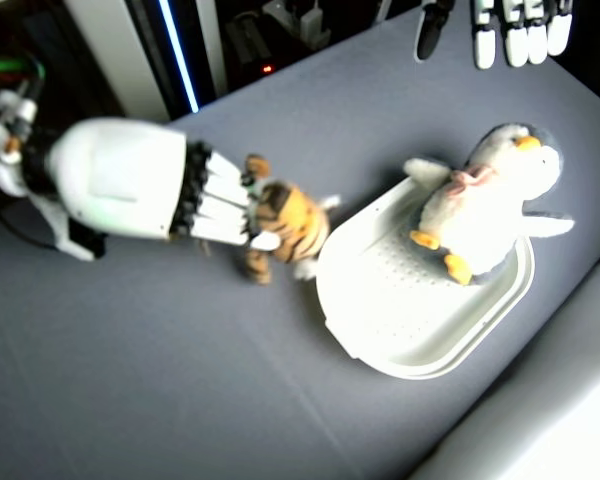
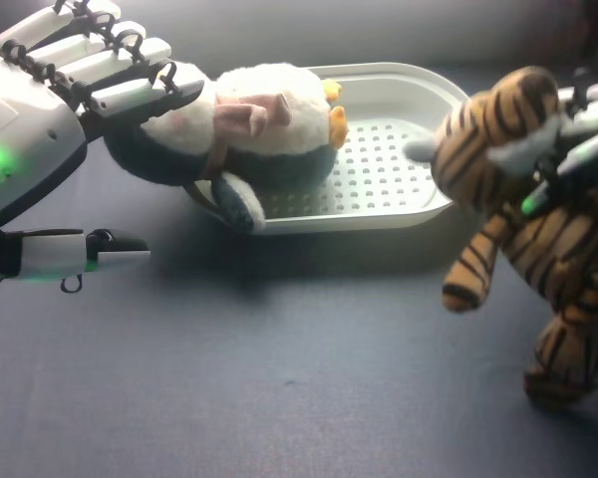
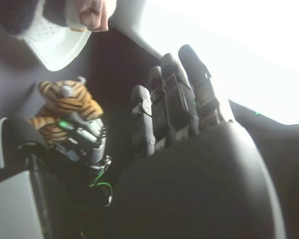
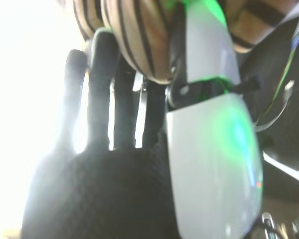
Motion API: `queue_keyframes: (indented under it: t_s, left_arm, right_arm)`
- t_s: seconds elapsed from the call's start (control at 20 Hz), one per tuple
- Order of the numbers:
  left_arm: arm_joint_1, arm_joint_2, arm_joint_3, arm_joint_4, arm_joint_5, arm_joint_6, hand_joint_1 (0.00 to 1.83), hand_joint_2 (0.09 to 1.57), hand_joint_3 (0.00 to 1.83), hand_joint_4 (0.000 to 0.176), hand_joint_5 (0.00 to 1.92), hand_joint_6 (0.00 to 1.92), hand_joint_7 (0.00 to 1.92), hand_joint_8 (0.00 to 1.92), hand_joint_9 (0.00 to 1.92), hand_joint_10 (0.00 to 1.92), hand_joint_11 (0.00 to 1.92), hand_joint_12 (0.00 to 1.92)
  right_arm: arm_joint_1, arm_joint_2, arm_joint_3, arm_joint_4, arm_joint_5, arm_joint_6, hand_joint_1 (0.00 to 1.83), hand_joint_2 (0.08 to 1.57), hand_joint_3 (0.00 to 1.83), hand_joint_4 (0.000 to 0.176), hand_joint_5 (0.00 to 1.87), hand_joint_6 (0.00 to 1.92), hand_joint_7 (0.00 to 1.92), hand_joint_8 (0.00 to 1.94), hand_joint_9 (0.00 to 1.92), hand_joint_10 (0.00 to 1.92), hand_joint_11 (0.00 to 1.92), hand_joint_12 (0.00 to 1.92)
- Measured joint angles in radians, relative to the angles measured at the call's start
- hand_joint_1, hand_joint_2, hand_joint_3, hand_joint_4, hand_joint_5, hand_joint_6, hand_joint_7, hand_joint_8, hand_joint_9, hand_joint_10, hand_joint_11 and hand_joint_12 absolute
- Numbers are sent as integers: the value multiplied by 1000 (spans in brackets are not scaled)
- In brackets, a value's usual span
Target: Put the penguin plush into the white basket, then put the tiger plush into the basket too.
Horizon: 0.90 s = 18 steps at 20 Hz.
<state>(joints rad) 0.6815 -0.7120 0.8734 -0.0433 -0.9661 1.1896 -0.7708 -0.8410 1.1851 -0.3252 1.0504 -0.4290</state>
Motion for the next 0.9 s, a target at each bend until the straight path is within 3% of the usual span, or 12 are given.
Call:
queue_keyframes:
  t_s: [0.05,0.1,0.2,0.3,0.35,0.45,0.6,0.65,0.7,0.75,0.8,0.9]
  left_arm:
    - [6,0,0,-10,-13,-2,882,917,0,58,333,1,278,1,205,2,0,374]
    - [11,0,0,-13,-20,-3,888,924,0,85,312,2,287,0,234,1,0,519]
    - [23,0,0,-13,-19,-8,902,921,0,89,314,1,283,0,229,0,0,510]
    - [32,0,0,-12,-13,-10,948,923,0,66,332,1,297,1,247,2,0,558]
    - [32,0,0,-15,-10,-9,950,919,0,68,336,1,302,1,253,3,0,578]
    - [32,-13,12,-21,-10,-10,967,902,0,90,365,4,327,3,277,5,0,596]
    - [31,-37,26,-18,20,-18,914,904,0,124,348,0,313,1,273,2,0,590]
    - [31,-41,26,-16,28,-21,913,896,0,113,363,0,331,1,294,2,0,664]
    - [31,-45,27,-15,31,-23,927,895,0,109,364,0,330,0,297,2,0,684]
    - [31,-45,28,-15,34,-25,934,896,1,110,363,0,331,1,302,3,0,690]
    - [31,-45,28,-17,34,-25,935,893,0,119,364,0,335,1,298,1,0,676]
    - [31,-45,28,-17,31,-31,945,888,0,111,375,2,343,2,305,2,0,700]
  right_arm:
    - [29,-23,19,24,0,-24,1337,1223,0,0,1008,800,661,1532,567,1623,349,1728]
    - [73,-66,62,38,-7,-29,1248,1141,0,0,1107,696,796,1358,689,1208,538,1559]
    - [154,-144,135,48,-72,-36,1245,1113,0,0,1130,660,881,1232,748,1150,586,1484]
    - [232,-229,217,55,-160,-23,1372,1085,0,0,1087,687,1012,911,944,1236,787,1258]
    - [264,-267,257,49,-201,-8,1283,1070,1,0,1127,621,1051,983,966,1097,850,1281]
    - [313,-341,338,48,-277,29,1389,1072,1,0,1038,808,1062,856,988,1087,863,1013]
    - [346,-398,435,14,-368,104,1387,1082,4,0,1001,714,1037,948,987,1165,702,1005]
    - [357,-404,451,-4,-385,135,1172,955,0,28,648,213,612,325,549,540,345,982]
    - [357,-404,454,-13,-389,145,980,854,0,133,317,42,316,73,291,192,68,870]
    - [361,-404,455,-15,-393,155,856,824,0,167,96,8,126,23,131,54,13,547]
    - [364,-404,454,-16,-385,164,753,848,3,175,3,0,6,1,11,3,0,137]
    - [370,-401,439,-12,-367,166,685,854,4,176,0,0,0,0,1,0,15,102]
